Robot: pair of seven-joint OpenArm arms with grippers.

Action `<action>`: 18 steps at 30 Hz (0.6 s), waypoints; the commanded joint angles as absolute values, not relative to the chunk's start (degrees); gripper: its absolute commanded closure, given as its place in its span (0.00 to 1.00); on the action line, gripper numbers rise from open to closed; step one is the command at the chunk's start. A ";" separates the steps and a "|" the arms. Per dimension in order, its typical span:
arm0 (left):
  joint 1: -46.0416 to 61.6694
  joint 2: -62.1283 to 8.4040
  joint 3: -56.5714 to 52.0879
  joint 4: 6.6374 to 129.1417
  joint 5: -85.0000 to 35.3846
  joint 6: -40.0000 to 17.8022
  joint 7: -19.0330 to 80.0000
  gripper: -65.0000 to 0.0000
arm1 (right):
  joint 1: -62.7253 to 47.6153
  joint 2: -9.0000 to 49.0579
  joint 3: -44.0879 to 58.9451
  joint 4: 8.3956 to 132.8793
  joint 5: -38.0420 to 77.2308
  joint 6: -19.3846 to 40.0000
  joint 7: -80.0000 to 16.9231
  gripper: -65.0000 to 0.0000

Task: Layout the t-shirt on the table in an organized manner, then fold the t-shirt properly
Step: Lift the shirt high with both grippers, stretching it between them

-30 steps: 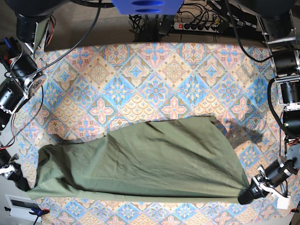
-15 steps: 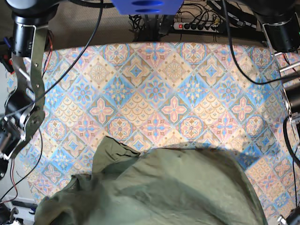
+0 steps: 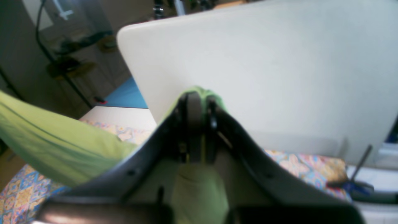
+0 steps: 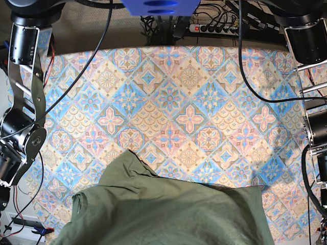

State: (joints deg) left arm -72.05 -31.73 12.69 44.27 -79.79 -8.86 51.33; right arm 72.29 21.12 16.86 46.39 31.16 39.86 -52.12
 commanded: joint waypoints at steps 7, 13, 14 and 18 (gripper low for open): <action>-75.00 -33.01 12.26 43.38 -80.92 -9.45 49.54 1.00 | 74.80 21.93 18.77 47.25 32.75 40.00 -50.33 0.99; -75.00 -35.30 11.82 43.56 -81.27 -9.45 51.12 1.00 | 74.80 22.11 18.68 47.25 32.75 40.00 -50.51 0.99; -75.00 -36.09 11.82 43.56 -81.27 -9.45 51.03 1.00 | 74.80 22.11 18.59 47.25 32.66 40.00 -50.59 0.99; -75.00 -37.32 12.35 43.30 -80.92 -9.27 50.95 1.00 | 74.80 22.11 11.91 47.16 31.87 40.00 -50.77 0.99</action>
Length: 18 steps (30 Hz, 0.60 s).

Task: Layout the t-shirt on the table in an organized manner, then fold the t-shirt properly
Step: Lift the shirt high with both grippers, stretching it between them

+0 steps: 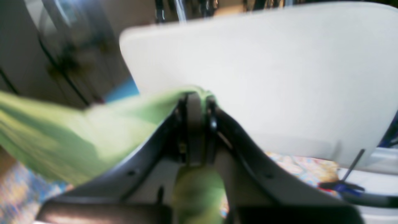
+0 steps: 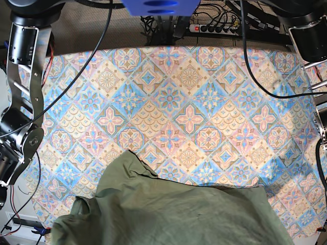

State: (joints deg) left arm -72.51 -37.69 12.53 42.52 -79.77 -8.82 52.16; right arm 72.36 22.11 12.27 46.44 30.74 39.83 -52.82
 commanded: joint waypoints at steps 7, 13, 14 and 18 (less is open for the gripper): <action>-75.00 -37.58 14.73 43.30 -80.92 -9.10 48.84 1.00 | 74.80 18.15 7.96 47.08 21.23 40.00 -44.26 0.99; -75.00 -37.41 14.64 43.38 -80.92 -9.10 48.40 1.00 | 74.80 16.75 15.16 47.52 20.70 40.00 -43.03 0.99; -75.00 -37.41 14.37 43.38 -80.92 -9.19 48.48 1.00 | 74.80 16.75 16.22 47.60 20.79 40.00 -43.30 0.99; -75.00 -38.55 13.85 45.67 -81.36 -9.36 49.71 1.00 | 74.80 19.91 20.62 49.45 22.11 40.00 -47.60 0.99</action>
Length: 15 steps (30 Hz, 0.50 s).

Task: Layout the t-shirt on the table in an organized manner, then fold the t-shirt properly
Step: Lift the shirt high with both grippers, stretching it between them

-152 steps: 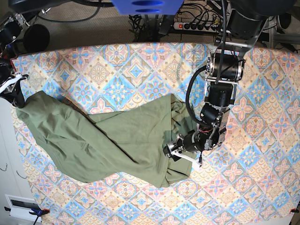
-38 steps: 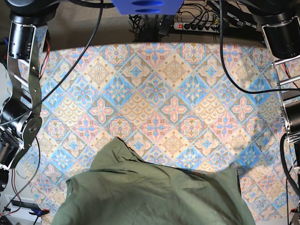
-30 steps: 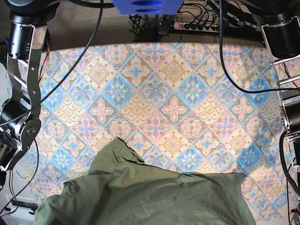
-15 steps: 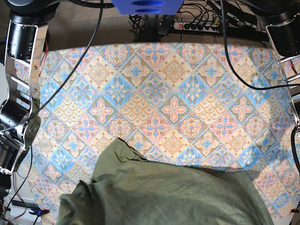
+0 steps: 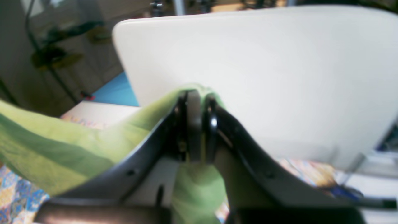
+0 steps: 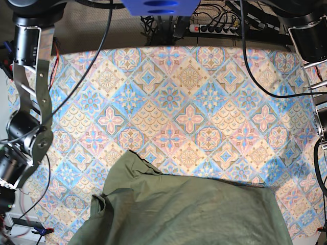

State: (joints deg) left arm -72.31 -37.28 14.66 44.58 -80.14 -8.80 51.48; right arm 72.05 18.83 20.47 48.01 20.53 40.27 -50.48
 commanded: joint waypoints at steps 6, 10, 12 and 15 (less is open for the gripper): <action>-75.00 -47.78 11.12 53.32 -85.00 -9.45 55.60 1.00 | 74.80 28.35 21.05 57.19 29.49 40.00 -58.59 0.99; -72.75 -54.81 10.95 63.34 -85.00 -9.45 57.36 1.00 | 71.52 33.89 21.58 64.22 36.44 40.00 -63.43 0.99; -66.24 -57.98 9.89 67.82 -85.00 -9.54 58.07 1.00 | 65.10 35.91 21.67 67.21 40.13 40.00 -64.40 0.99; -54.20 -60.88 4.62 74.33 -85.00 -9.89 59.03 1.00 | 55.34 38.02 22.11 72.13 44.97 40.00 -64.75 0.99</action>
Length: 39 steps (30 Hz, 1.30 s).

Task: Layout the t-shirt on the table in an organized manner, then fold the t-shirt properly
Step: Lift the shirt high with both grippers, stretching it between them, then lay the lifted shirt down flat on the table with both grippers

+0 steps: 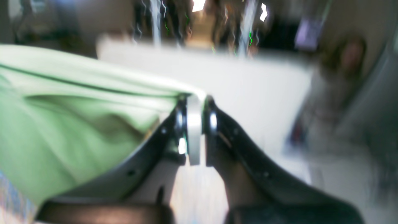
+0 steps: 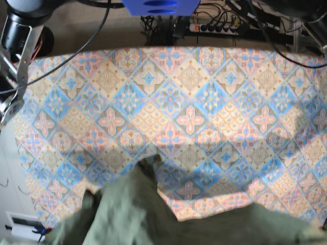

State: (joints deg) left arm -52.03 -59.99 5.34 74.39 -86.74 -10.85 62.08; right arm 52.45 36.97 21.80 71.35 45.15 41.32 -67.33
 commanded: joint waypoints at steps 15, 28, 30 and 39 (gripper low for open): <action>12.62 -52.26 -33.19 98.15 -85.00 -10.77 59.47 1.00 | 10.24 38.29 36.35 95.08 51.82 40.00 -65.01 0.99; 21.76 -41.10 -40.84 98.77 -77.67 -10.77 75.47 1.00 | -12.18 33.54 41.71 98.68 52.09 40.00 -68.88 0.99; 21.93 -40.66 -40.84 98.77 -76.00 -10.77 77.76 1.00 | -14.73 32.31 43.21 98.68 52.09 40.00 -70.55 0.99; 28.97 -40.92 -38.11 105.63 -63.16 -10.68 78.64 1.00 | -22.29 30.73 44.26 98.68 43.56 40.00 -77.05 0.99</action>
State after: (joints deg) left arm 28.77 -39.31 -37.47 105.30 -65.32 -11.07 79.88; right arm -21.98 28.88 43.38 97.91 45.08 40.45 -77.06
